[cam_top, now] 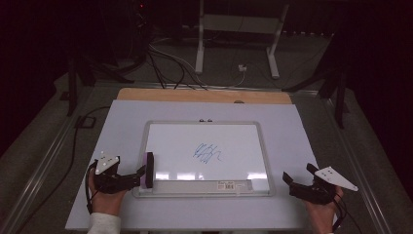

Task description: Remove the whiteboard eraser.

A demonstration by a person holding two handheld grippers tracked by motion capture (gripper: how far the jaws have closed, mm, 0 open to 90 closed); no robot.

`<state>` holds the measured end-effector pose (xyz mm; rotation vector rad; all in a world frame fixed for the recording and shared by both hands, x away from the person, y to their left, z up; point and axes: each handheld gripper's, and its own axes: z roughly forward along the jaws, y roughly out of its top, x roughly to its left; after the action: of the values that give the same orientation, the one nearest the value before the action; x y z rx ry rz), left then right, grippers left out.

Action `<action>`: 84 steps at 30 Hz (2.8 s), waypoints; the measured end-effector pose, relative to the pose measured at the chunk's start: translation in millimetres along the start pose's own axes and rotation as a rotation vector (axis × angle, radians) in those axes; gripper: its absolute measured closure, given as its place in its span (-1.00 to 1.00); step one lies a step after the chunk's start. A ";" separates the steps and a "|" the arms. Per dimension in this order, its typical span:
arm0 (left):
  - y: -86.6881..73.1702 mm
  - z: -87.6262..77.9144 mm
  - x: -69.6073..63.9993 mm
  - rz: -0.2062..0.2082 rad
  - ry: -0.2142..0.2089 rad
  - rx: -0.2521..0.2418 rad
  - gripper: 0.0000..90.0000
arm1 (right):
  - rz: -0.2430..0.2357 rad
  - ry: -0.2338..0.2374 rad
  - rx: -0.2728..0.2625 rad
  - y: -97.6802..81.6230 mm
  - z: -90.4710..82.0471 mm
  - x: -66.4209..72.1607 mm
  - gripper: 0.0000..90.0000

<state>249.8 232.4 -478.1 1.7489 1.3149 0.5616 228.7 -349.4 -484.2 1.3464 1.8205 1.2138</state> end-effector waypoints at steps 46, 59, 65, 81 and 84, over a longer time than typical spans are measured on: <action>-14.2 8.3 -9.5 -0.006 -0.126 0.130 -0.63 | -0.075 0.003 0.020 -0.7 4.0 12.6 -0.97; -16.7 20.5 -17.6 0.009 -0.161 0.186 -0.51 | -0.078 0.007 0.013 0.0 2.8 12.7 -0.97; -17.1 24.9 -19.7 0.024 -0.172 0.208 -0.43 | -0.082 0.009 0.015 -0.1 3.2 13.4 -0.97; -11.7 25.4 -22.1 0.065 -0.183 0.209 -0.08 | -0.083 0.011 0.013 0.2 2.9 13.2 -0.97; -9.0 23.9 -22.8 0.073 -0.179 0.200 -0.08 | -0.084 0.012 0.011 0.3 2.7 13.3 -0.97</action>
<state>255.2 203.3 -495.3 1.9680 1.2191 0.3122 226.6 -336.0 -484.1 1.2581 1.8753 1.1713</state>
